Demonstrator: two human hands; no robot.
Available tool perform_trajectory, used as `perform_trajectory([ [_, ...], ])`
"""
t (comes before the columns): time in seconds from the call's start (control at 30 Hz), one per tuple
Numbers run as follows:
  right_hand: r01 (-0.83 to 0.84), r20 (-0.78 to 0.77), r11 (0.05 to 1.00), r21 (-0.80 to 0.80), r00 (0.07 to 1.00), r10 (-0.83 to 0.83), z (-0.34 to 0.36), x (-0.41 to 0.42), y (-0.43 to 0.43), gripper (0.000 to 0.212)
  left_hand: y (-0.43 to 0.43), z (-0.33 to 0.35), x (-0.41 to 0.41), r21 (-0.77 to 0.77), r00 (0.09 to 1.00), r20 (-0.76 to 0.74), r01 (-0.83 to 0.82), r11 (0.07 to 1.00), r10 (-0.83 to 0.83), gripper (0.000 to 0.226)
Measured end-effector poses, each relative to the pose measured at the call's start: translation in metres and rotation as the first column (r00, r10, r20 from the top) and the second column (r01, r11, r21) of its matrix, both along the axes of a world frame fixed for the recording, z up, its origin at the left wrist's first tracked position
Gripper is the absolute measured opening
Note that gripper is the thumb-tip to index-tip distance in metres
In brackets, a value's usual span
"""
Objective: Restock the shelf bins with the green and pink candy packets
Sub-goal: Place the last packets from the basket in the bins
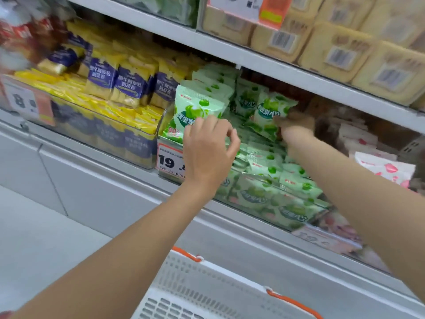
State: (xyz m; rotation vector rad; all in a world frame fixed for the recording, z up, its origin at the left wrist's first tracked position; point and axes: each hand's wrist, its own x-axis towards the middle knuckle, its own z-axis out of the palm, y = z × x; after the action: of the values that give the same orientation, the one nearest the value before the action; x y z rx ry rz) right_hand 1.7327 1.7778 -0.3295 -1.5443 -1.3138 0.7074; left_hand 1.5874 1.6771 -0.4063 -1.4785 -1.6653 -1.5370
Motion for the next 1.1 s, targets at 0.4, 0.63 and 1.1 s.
perform_trajectory([
  [0.4,-0.019,0.387,1.0,0.006,0.922,0.015,-0.009,-0.065,0.057,0.043,-0.003,0.001,0.001,-0.046,1.0,0.021,-0.019,0.999,0.02,0.019],
  [0.63,0.068,0.442,0.998,0.007,0.895,-0.064,-0.015,-0.065,0.061,0.051,-0.003,0.002,0.001,-0.052,0.999,0.033,-0.03,0.998,0.031,0.019],
  [1.1,-0.005,0.351,0.999,-0.038,0.936,0.018,0.002,-0.048,0.012,0.039,-0.013,0.008,-0.003,-0.048,0.991,0.097,0.095,0.994,-0.09,0.013],
])
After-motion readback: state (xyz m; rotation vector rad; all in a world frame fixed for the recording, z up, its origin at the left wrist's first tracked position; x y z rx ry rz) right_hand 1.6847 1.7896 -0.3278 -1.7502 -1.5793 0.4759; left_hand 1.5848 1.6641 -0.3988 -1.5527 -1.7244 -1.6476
